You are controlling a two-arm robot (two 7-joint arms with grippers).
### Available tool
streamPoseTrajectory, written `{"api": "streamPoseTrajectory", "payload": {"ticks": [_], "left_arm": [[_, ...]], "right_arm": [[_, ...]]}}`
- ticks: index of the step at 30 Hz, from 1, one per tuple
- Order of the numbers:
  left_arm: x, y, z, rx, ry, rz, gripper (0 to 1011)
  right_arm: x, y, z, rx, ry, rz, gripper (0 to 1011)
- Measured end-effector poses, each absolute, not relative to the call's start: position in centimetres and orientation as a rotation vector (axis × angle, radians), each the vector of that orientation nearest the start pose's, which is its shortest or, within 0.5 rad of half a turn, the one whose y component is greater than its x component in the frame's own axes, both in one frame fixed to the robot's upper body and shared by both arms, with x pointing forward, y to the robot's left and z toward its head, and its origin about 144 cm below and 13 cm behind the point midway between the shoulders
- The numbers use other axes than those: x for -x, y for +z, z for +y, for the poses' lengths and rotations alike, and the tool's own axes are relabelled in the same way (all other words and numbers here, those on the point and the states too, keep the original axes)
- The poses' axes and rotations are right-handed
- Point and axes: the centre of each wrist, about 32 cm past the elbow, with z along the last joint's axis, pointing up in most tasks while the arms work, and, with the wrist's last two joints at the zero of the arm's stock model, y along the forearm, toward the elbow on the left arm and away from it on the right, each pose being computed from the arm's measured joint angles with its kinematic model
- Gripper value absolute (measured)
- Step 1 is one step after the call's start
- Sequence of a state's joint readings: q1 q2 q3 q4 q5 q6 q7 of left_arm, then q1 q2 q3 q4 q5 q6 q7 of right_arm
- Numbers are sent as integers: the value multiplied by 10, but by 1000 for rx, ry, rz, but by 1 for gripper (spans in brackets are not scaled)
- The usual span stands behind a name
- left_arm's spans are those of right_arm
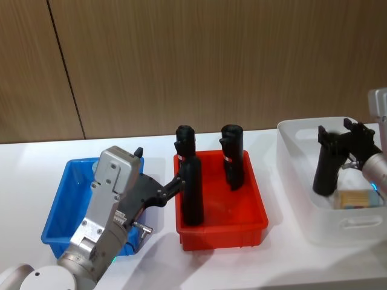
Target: Pick the cotton swabs from the blue box and place them into the white box.
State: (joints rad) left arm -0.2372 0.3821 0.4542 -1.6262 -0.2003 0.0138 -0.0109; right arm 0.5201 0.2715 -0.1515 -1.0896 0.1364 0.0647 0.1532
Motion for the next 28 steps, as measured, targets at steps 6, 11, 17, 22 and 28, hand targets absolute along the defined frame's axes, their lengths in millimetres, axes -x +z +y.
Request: {"api": "streamPoseTrajectory", "payload": {"ticks": [6, 11, 17, 22, 28], "left_arm": [[-492, 1204, 198, -61, 1124, -268, 1004], [-492, 1204, 198, -61, 1124, -268, 1004], [-492, 1204, 198, -61, 1124, -268, 1004], [-492, 1204, 198, -61, 1124, -268, 1004], [-492, 1204, 198, -61, 1124, -268, 1004]], "right_arm": [[-599, 1193, -307, 179, -1428, -69, 802], [-599, 1191, -308, 174, -1434, -65, 940], [-598, 1189, -308, 172, -1435, -64, 1001], [-598, 1188, -309, 170, -1436, -62, 1001], [-597, 1187, -309, 169, -1437, -60, 1002]]}}
